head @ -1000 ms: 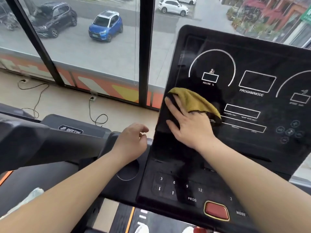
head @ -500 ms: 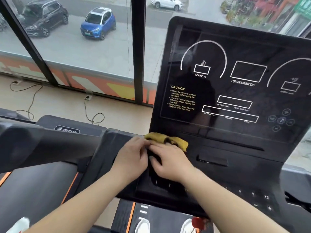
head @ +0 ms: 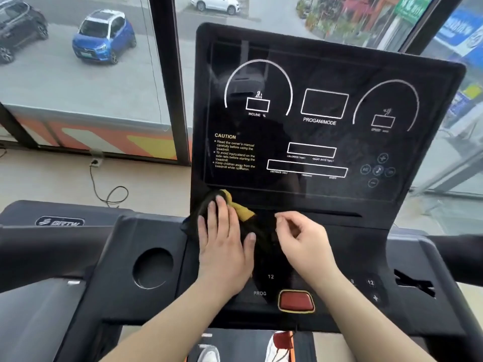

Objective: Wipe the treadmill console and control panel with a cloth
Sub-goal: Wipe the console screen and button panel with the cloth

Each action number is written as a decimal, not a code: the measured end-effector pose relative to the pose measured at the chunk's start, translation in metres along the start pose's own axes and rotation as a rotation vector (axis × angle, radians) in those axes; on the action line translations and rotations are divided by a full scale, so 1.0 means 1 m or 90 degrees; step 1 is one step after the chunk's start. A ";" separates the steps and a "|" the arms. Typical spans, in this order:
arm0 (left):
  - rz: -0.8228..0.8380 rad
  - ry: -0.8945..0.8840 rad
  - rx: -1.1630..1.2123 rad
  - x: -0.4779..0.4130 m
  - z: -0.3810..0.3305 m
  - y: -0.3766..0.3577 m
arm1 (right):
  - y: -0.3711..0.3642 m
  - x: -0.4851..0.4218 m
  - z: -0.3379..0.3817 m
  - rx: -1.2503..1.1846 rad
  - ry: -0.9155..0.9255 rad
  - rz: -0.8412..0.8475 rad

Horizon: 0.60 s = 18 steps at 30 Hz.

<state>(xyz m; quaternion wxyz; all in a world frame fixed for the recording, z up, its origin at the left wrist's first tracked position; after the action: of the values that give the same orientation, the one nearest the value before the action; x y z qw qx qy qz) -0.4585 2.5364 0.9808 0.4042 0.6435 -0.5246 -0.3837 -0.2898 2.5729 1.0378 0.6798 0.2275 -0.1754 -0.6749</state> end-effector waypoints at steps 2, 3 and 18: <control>-0.046 0.013 0.001 -0.010 -0.001 0.000 | 0.017 -0.002 -0.009 -0.034 -0.020 -0.035; -0.066 0.019 0.017 -0.013 -0.001 0.001 | 0.024 -0.002 -0.013 -0.043 -0.028 -0.044; -0.037 -0.380 -0.082 -0.028 -0.143 -0.027 | 0.106 -0.028 -0.050 -0.093 -0.028 -0.102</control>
<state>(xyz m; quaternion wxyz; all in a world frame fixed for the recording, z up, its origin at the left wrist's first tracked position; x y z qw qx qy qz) -0.3215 2.5842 1.0119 0.2613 0.4900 -0.5761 -0.5998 -0.1748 2.6032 1.0560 0.6343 0.1761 -0.1220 -0.7428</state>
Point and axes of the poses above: each hand's wrist, its own x-axis away from the middle knuckle, its own y-axis out of the back of the hand, z = x × y, the point moved 5 cm from there along -x, towards the middle knuckle, and after that the axes turned 3 degrees about -x, right-handed, at the moved point
